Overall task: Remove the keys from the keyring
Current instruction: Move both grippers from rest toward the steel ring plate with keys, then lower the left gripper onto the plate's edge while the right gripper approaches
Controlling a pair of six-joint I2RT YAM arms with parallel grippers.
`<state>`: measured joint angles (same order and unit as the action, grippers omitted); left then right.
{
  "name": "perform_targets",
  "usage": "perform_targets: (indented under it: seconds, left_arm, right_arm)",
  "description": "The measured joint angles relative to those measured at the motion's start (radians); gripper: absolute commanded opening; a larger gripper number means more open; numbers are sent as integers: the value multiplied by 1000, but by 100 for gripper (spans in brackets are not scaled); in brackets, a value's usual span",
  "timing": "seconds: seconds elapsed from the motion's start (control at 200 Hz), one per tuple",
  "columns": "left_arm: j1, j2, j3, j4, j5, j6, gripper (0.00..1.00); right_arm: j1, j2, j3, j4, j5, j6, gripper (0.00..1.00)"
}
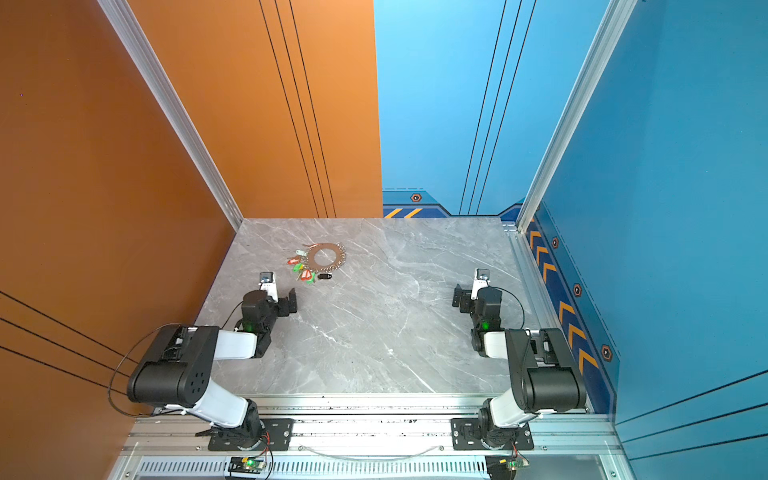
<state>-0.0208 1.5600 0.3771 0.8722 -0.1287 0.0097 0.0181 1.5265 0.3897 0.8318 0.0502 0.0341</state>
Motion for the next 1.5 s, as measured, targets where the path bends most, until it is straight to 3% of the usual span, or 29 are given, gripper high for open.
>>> perform_targets:
  seconds: [0.395, 0.601, 0.756, 0.896, 1.086, 1.497]
  left_arm:
    - [-2, -21, 2, -26, 3, 0, 98]
    - [-21, -219, 174, -365, -20, -20, 98]
    - [-26, -218, 420, -620, -31, -76, 98]
    - [-26, -90, 636, -842, -4, -95, 98]
    - [-18, 132, 855, -1042, 114, -98, 100]
    - [-18, 671, 1499, -1378, 186, -185, 85]
  right_arm:
    - [-6, -7, 3, -21, -16, 3, 100]
    - [1, -174, 82, -234, -98, -16, 100]
    - [65, -280, 177, -392, -148, -16, 100]
    - [169, -292, 246, -525, -151, 10, 100]
    - [318, -245, 344, -652, -142, 73, 100]
    - [573, -44, 542, -731, -66, 192, 98]
